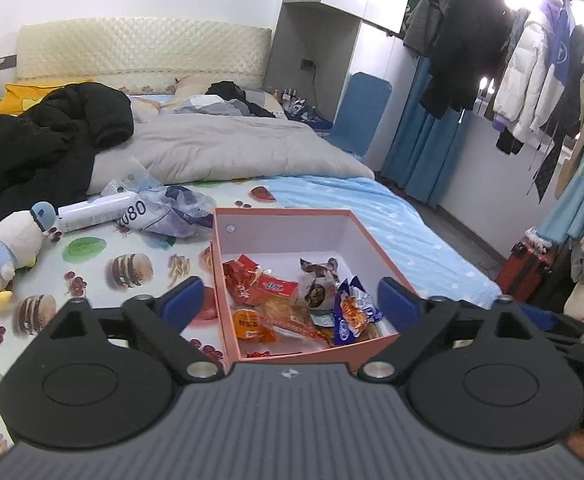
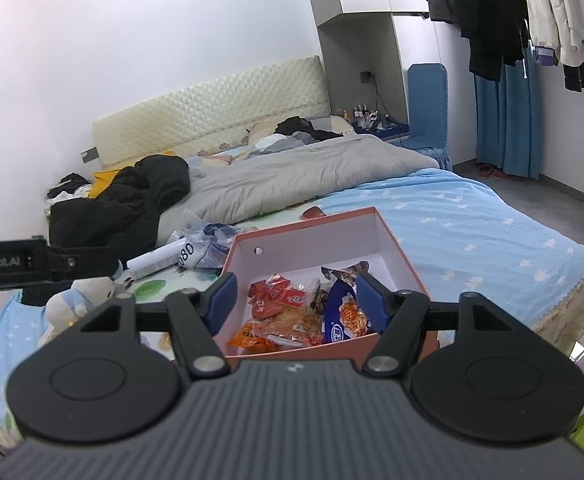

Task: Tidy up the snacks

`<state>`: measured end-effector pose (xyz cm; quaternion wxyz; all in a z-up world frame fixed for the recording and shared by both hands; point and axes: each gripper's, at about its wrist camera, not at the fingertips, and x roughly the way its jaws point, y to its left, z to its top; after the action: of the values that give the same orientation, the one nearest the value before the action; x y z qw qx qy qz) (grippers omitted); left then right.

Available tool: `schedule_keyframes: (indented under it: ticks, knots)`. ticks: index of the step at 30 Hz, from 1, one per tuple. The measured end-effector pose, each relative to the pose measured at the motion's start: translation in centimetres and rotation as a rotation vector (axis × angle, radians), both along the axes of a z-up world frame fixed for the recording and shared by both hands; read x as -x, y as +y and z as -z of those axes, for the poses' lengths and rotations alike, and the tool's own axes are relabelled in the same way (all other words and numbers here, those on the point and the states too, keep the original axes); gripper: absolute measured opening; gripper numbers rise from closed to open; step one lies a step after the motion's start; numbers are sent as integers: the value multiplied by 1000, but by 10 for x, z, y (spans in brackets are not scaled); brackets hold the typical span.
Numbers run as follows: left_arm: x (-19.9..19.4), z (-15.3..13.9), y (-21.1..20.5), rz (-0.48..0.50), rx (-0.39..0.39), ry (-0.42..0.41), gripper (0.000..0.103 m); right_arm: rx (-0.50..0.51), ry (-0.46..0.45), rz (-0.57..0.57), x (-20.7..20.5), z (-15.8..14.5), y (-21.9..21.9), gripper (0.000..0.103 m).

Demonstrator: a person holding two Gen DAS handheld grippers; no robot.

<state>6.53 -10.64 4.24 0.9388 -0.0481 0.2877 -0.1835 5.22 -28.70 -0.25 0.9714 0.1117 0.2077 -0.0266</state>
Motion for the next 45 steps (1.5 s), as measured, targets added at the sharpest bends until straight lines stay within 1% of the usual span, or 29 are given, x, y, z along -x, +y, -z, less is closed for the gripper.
schedule_keyframes:
  ticks: [1, 2, 8, 24, 45]
  knots:
    - [-1, -1, 0, -3, -6, 1, 99, 0, 2, 7, -1, 0, -1, 102]
    - [-2, 0, 0, -6, -10, 2, 100, 0, 0, 13, -1, 0, -2, 103]
    - [-8, 1, 0, -18, -26, 17, 101, 3, 0, 50, -1, 2, -7, 103]
    - [-25, 3, -4, -25, -57, 38, 102, -4, 12, 46, -7, 3, -10, 103]
    - [-37, 5, -2, -27, -52, 34, 102, -13, 21, 39, -22, 4, -9, 103]
